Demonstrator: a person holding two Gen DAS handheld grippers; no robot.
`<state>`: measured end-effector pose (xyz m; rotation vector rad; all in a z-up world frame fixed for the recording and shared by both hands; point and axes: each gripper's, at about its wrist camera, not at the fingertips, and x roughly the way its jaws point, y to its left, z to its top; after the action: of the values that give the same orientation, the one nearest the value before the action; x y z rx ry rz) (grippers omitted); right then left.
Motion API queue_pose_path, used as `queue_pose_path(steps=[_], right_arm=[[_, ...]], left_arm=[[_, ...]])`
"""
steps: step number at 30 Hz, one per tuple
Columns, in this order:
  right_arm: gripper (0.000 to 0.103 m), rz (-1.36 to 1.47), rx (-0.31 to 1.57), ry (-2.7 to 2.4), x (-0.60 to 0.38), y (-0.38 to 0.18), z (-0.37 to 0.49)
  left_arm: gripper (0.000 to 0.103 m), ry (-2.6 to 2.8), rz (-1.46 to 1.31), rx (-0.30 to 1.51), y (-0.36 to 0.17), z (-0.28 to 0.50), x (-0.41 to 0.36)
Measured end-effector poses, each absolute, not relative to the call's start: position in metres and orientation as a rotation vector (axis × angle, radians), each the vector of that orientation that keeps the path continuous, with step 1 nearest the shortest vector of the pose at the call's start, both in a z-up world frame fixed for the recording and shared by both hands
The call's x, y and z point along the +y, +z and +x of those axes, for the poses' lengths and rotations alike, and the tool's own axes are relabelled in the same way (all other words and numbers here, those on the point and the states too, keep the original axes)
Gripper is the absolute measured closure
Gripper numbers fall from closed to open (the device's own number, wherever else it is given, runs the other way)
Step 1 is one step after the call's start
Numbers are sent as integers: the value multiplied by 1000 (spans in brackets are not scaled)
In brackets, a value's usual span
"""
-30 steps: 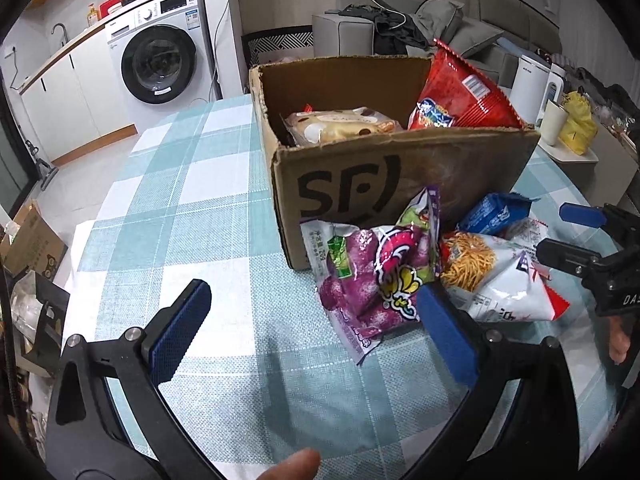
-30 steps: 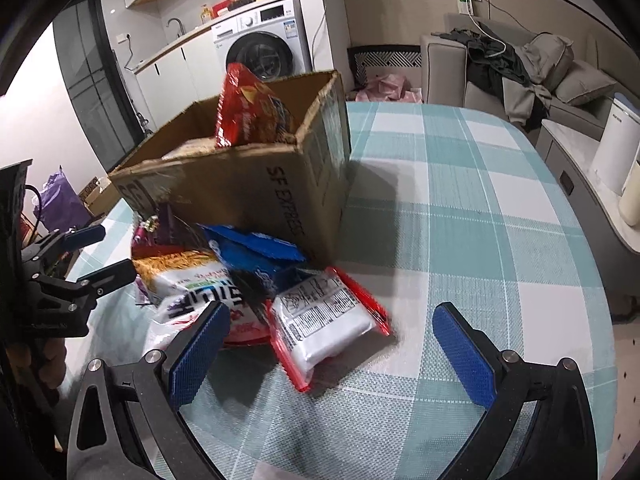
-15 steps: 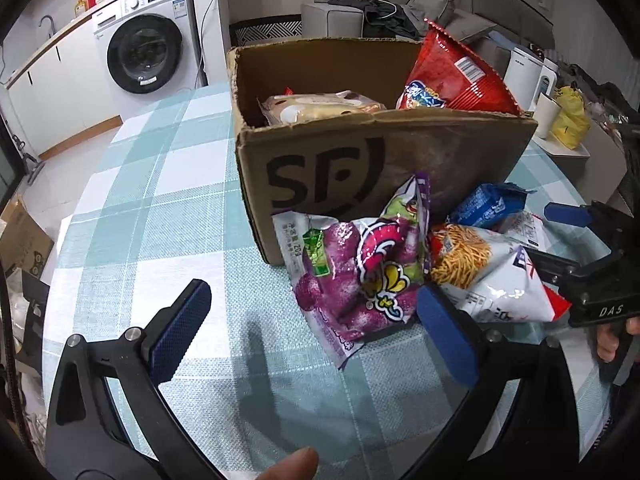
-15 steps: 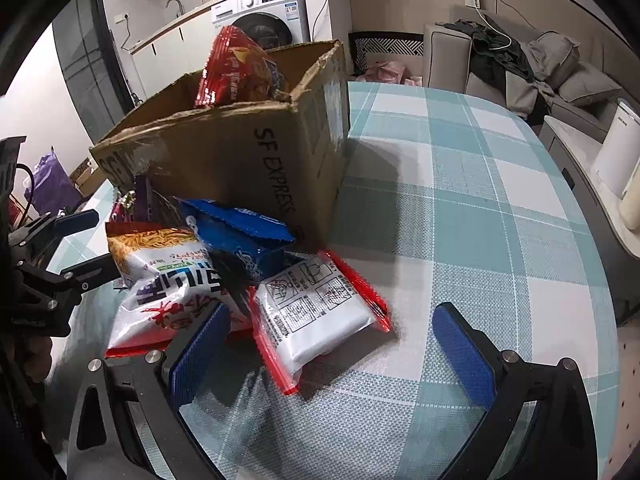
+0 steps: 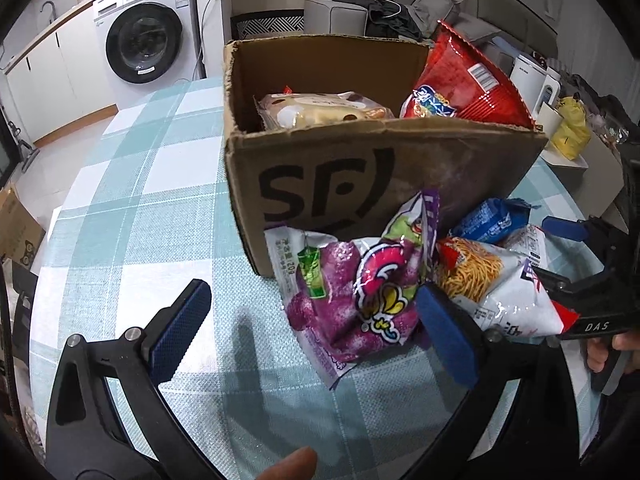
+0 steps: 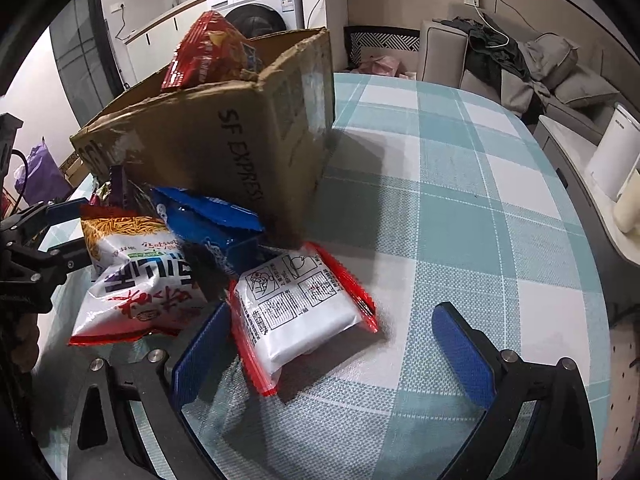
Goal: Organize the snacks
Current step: 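Grasp the purple snack bag with the left tool while the right tool grasps the white-red noodle pack, then lift both held bags toward the cardboard box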
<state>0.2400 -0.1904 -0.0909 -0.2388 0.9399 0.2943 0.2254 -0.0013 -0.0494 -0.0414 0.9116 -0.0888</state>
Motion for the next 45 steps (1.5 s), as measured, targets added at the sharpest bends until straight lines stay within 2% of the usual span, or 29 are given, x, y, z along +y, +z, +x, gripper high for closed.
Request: queue_pose_path(steps=[9, 12, 14, 17, 19, 24, 45], right_arm=[[2, -241, 933, 303, -190, -91, 243], [9, -242, 935, 311, -189, -91, 244], [20, -256, 934, 307, -188, -92, 244], [27, -265, 925, 307, -187, -92, 241], [32, -262, 924, 313, -187, -91, 241], [36, -263, 919, 323, -187, -90, 237], [47, -256, 901, 368, -187, -87, 218]], left_arm=[[1, -113, -54, 927, -53, 235, -6], [1, -118, -65, 929, -55, 238, -5], [5, -135, -73, 932, -57, 240, -5], [22, -191, -104, 938, -61, 240, 4], [41, -228, -114, 934, -62, 239, 1], [56, -253, -89, 904, -60, 236, -2], [64, -255, -105, 853, -48, 205, 15]])
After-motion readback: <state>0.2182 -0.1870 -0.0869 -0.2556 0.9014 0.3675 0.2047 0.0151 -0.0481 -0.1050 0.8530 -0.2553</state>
